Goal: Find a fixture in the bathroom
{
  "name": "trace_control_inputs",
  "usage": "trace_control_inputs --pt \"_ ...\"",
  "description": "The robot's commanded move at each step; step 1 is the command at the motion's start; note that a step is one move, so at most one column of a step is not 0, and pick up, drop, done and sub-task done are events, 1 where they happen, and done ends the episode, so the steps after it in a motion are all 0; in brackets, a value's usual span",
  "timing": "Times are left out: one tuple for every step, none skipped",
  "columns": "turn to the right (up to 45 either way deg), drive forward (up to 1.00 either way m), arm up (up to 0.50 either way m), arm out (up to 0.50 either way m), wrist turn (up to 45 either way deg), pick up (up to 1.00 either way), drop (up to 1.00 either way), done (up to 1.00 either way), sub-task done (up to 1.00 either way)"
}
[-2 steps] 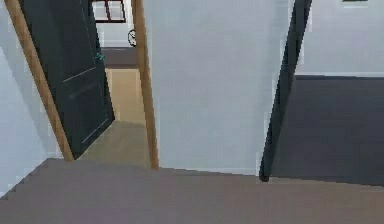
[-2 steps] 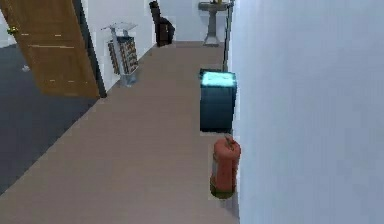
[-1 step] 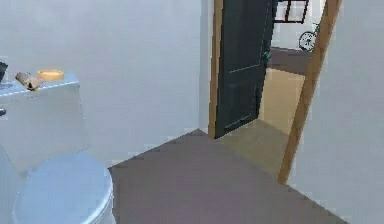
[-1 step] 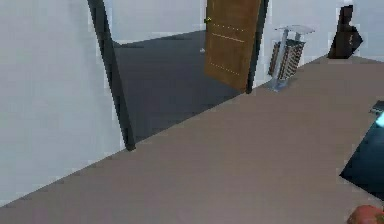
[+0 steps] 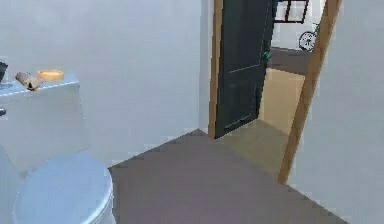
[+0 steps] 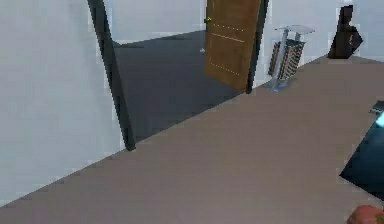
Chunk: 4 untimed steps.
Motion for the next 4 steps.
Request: trace_control_inputs --pt "-33.0 0.00 0.00 0.00 0.0 0.00 0.00 0.00 0.00" --pt "45.0 0.00 0.00 0.00 0.0 0.00 0.00 0.00 0.00" --pt "30.0 0.00 0.00 0.00 0.0 0.00 0.00 0.00 0.00" --pt "0.0 0.30 0.00 0.00 0.0 0.00 0.00 0.00 0.00"
